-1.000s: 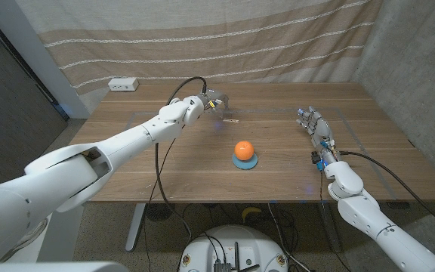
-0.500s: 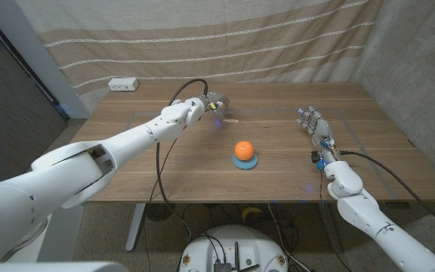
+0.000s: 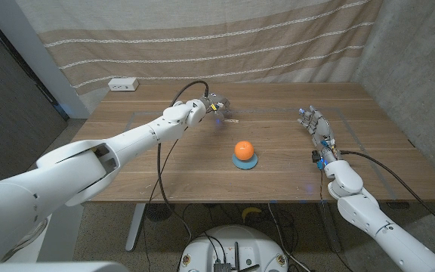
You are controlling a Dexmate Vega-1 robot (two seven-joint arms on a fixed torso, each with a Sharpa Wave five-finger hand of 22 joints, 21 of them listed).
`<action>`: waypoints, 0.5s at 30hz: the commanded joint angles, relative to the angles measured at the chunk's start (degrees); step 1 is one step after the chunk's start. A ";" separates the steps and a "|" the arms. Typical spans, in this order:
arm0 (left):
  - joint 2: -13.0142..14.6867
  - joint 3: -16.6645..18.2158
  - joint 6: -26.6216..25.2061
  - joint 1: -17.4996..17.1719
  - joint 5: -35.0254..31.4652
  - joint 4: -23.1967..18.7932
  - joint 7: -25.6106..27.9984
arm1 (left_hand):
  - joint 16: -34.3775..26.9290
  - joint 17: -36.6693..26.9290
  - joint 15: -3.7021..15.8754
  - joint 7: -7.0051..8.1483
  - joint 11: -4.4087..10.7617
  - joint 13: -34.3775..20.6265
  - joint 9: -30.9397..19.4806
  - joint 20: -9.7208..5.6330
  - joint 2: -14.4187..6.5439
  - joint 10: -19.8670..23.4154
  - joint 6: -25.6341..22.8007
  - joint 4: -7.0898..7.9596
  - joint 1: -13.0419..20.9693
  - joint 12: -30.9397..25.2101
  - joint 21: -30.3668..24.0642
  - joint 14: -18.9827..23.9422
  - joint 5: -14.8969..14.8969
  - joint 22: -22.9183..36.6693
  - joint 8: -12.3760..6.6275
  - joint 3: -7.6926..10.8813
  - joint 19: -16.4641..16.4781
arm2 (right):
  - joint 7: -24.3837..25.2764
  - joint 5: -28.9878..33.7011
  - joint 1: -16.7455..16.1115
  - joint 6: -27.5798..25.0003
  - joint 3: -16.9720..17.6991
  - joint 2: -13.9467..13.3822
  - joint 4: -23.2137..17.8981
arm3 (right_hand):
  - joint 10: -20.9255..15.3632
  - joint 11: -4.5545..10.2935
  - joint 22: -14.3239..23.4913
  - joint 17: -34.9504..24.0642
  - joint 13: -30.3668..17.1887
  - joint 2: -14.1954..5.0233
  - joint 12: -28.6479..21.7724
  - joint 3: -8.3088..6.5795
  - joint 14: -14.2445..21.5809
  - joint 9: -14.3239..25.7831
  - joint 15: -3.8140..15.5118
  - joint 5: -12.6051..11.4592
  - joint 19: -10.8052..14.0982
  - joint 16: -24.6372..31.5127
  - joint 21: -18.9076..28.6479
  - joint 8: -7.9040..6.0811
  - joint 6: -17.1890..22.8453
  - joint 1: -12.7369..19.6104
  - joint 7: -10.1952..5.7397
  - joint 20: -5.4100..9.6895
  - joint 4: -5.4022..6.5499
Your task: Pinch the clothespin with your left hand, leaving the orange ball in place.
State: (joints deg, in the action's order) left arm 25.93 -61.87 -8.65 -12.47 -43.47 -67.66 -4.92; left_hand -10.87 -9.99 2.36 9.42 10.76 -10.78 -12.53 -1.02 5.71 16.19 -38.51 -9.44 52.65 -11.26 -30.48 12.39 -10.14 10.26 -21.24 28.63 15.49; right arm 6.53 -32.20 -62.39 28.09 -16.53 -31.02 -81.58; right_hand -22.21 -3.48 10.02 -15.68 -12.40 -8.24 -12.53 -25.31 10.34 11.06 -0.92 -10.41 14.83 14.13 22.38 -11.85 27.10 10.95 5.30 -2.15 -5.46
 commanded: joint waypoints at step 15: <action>-1.37 -2.57 -0.26 1.25 0.08 3.18 1.05 | -0.21 -0.20 6.15 0.14 -0.20 -0.19 0.07 -0.13 -1.45 0.56 -2.32 0.25 0.75 -0.43 0.40 0.63 0.17 0.29 -1.06 -0.85 0.40 | -0.22 -0.17 0.87 -0.20 -0.31 0.23 1.09 | -0.50 0.12 0.06 -0.16 -0.11 -0.08 0.10 0.05 0.40 0.18 0.09 -0.23 0.72 0.48 -0.48 0.03 0.09 -0.71 -0.21 0.12 -0.21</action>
State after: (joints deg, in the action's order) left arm 24.93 -63.52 -8.52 -11.44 -43.17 -65.13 -4.44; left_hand -10.87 -9.99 2.36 9.56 10.85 -10.78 -12.51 -1.02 5.03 16.27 -40.07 -9.20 53.33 -11.26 -30.48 12.39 -10.14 10.26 -21.90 27.90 15.49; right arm 6.31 -32.27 -61.62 27.86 -16.83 -30.82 -80.75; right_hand -22.21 -3.48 10.01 -15.69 -12.39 -8.22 -12.53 -25.31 10.34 11.06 -0.92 -10.41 15.05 14.13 21.96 -11.85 27.10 10.93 5.30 -1.93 -5.46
